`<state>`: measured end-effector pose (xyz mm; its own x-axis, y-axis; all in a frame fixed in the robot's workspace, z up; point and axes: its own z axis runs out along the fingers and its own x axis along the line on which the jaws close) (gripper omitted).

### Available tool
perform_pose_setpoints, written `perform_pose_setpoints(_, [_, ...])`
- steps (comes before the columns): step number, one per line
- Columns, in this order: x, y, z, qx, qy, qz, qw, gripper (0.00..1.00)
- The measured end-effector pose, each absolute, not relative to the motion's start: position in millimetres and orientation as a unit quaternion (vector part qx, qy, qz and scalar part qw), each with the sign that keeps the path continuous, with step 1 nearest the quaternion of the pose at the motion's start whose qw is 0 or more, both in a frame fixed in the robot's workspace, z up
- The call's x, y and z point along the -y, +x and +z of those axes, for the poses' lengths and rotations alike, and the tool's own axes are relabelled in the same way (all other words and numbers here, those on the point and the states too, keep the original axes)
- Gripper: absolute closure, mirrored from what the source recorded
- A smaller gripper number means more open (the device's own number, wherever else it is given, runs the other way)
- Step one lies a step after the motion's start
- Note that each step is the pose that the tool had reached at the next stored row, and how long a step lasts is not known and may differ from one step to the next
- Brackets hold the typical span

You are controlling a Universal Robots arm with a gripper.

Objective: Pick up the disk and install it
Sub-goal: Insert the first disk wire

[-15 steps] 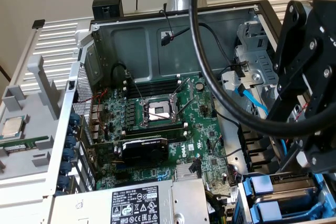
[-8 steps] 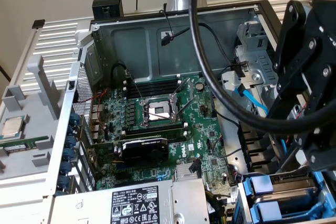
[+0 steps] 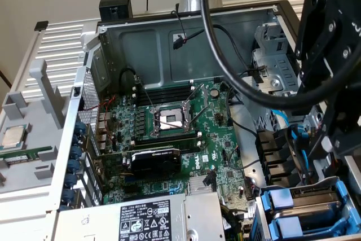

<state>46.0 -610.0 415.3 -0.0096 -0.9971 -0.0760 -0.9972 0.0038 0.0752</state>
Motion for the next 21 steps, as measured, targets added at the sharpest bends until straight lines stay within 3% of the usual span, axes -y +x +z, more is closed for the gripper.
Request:
perform_pose_setpoints(8, [594, 46, 417, -0.708, -0.705, 0.016, 0.038, 0.47])
perform_pose_setpoints(10, [591, 47, 417, -0.708, -0.705, 0.012, 0.043, 0.35])
perform_pose_setpoints(12, [589, 48, 417, -0.708, -0.704, 0.008, 0.046, 0.35])
perform_pose_setpoints(13, [589, 48, 417, -0.709, -0.704, 0.007, 0.047, 0.29])
perform_pose_setpoints(21, [587, 49, 417, -0.717, -0.695, 0.004, 0.050, 0.29])
